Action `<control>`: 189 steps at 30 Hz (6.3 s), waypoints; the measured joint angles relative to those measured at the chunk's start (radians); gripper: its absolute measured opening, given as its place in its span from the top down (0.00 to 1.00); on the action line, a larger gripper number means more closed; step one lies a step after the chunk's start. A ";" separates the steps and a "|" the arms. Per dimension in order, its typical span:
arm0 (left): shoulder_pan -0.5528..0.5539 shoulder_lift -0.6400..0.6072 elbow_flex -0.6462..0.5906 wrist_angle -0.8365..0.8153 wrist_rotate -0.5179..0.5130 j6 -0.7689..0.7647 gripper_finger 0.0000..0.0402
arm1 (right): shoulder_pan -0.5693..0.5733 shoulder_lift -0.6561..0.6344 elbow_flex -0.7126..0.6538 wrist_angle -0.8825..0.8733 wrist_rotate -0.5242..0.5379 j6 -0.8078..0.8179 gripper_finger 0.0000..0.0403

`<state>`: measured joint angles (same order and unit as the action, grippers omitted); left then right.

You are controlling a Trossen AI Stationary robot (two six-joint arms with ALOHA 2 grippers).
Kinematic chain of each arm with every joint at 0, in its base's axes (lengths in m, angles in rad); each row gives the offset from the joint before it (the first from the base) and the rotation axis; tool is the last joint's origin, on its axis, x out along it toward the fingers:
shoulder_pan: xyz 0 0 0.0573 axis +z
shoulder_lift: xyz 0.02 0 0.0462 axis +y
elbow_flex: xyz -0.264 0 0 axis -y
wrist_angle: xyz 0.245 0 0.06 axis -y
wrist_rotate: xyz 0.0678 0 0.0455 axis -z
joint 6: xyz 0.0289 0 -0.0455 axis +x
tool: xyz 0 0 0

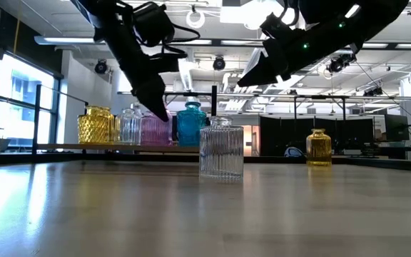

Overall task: Sort vases onto shelf
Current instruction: Put the purple flower vase aligned with the other purple flower vase on the shelf, then put the transparent flower vase aligned with the other transparent flower vase on the shelf

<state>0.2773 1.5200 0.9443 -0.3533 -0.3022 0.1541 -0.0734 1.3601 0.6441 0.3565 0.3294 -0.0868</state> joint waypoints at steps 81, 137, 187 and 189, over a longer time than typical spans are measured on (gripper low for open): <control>-0.315 -0.235 -0.588 0.769 0.196 -0.298 1.00 | 0.235 0.355 0.090 0.031 -0.092 0.446 1.00; -0.382 -0.353 -0.587 0.631 0.263 -0.337 1.00 | 0.220 0.594 0.511 -0.262 -0.306 0.190 1.00; -0.210 -0.040 -0.050 -0.125 0.447 -0.031 0.85 | 0.204 0.556 0.511 -0.365 -0.364 0.042 1.00; -0.210 -0.038 -0.050 -0.127 0.447 -0.027 0.90 | 0.204 0.556 0.511 -0.368 -0.364 0.043 1.00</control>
<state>0.0673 1.4819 0.8948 -0.4806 0.1450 0.1270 0.1310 1.9163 1.1553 -0.0112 -0.0345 -0.0437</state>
